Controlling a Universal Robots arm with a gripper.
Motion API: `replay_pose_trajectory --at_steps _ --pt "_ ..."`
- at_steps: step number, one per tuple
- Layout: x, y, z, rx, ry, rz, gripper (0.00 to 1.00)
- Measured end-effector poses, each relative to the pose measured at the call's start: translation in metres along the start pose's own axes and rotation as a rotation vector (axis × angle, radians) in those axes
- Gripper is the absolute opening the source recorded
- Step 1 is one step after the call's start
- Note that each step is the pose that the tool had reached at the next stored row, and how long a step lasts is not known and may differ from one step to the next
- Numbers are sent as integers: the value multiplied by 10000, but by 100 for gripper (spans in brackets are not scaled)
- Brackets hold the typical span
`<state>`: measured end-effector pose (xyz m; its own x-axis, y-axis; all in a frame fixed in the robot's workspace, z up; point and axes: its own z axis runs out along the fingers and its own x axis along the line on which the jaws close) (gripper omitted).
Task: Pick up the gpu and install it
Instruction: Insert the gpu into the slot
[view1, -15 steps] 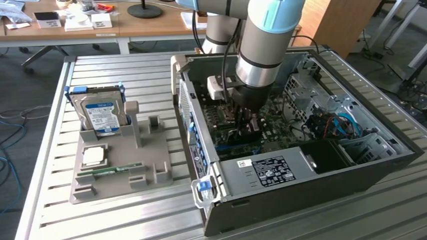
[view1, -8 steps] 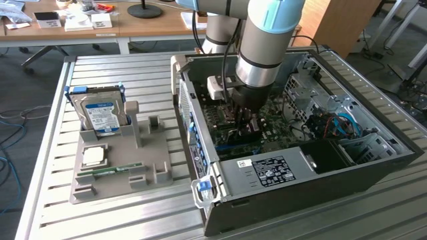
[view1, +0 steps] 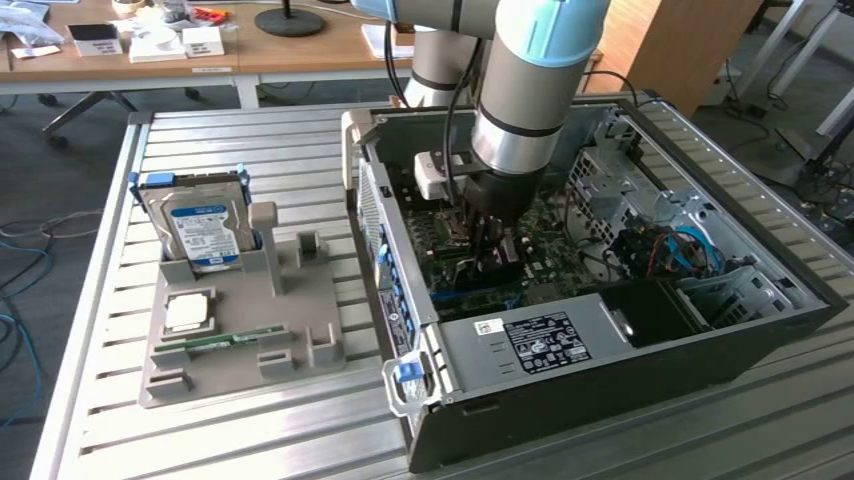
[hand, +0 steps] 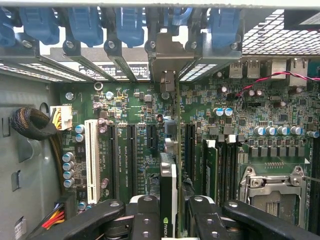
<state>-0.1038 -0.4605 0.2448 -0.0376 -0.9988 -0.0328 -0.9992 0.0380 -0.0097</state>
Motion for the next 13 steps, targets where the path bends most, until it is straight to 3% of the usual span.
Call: replay_pose_trajectory --at_steps 13 --pt "0 0 0 0 0 0 27"
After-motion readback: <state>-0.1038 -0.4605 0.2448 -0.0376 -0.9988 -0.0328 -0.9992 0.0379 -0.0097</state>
